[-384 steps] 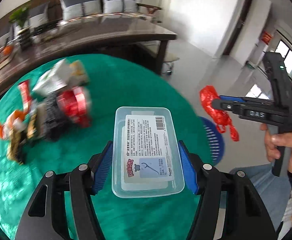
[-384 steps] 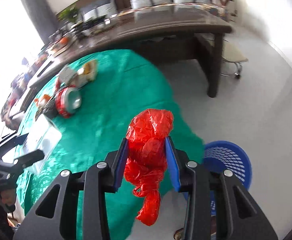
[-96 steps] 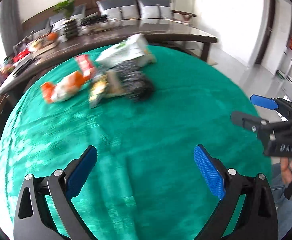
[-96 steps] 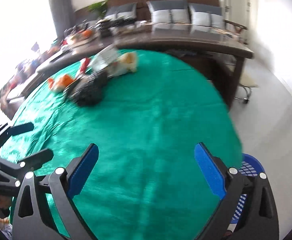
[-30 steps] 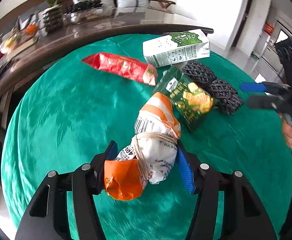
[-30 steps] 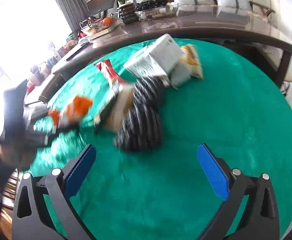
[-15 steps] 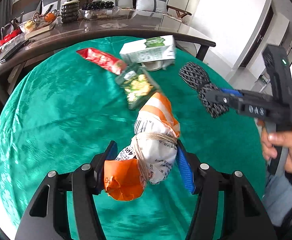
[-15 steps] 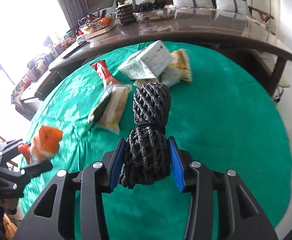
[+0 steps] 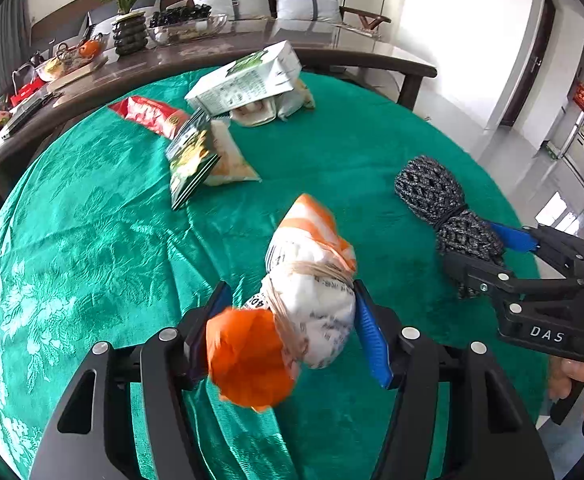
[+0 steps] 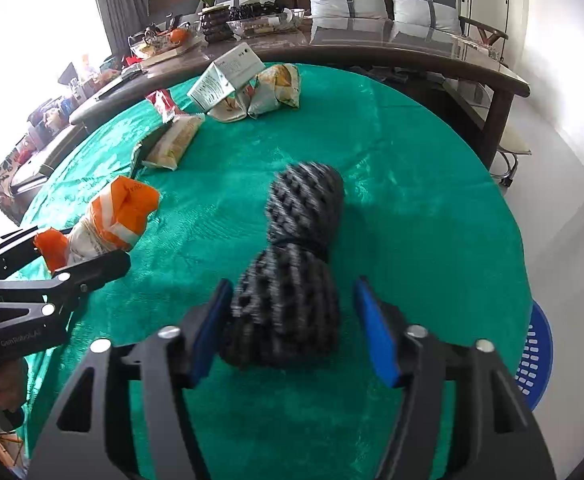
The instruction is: Collect trash
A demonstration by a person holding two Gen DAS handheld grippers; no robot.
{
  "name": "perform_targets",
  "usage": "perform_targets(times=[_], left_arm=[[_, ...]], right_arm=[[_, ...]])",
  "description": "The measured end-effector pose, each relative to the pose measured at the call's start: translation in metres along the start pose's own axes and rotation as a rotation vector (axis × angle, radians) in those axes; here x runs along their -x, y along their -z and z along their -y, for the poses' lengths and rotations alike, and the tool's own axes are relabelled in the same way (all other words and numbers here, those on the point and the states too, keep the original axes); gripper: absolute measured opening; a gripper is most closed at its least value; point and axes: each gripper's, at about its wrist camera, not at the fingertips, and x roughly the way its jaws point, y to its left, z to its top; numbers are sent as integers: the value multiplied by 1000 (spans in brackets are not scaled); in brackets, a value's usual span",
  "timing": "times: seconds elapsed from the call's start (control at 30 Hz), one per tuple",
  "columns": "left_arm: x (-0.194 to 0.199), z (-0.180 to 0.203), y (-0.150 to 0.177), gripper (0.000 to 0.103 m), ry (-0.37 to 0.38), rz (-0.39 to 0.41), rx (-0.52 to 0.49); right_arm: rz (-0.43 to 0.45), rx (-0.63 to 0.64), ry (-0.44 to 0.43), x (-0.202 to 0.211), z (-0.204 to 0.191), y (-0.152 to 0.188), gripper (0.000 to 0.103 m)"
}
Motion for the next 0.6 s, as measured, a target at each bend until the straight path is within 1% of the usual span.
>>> perform_targets(times=[0.07, 0.13, 0.27, 0.4, 0.43, 0.5, 0.6], left_arm=[[-1, -5, 3, 83, -14, -2, 3], [-1, -8, 7, 89, -29, -2, -1], [-9, -11, 12, 93, -44, -35, -13], [-12, -3, 14, 97, -84, -36, -47], [-13, -3, 14, 99, -92, -37, -40], [-14, -5, 14, 99, -83, -38, -28], [-13, -4, 16, 99, -88, -30, -30]], right_arm=[[-5, -2, -7, -5, 1, 2, 70], [-2, 8, 1, -6, 0, 3, 72], [-19, 51, 31, -9, -8, 1, 78], [-14, 58, 40, -13, -10, 1, 82], [-14, 58, 39, -13, -10, 1, 82], [-15, 63, 36, -13, -10, 2, 83], [-16, 67, 33, -14, -11, 2, 85]])
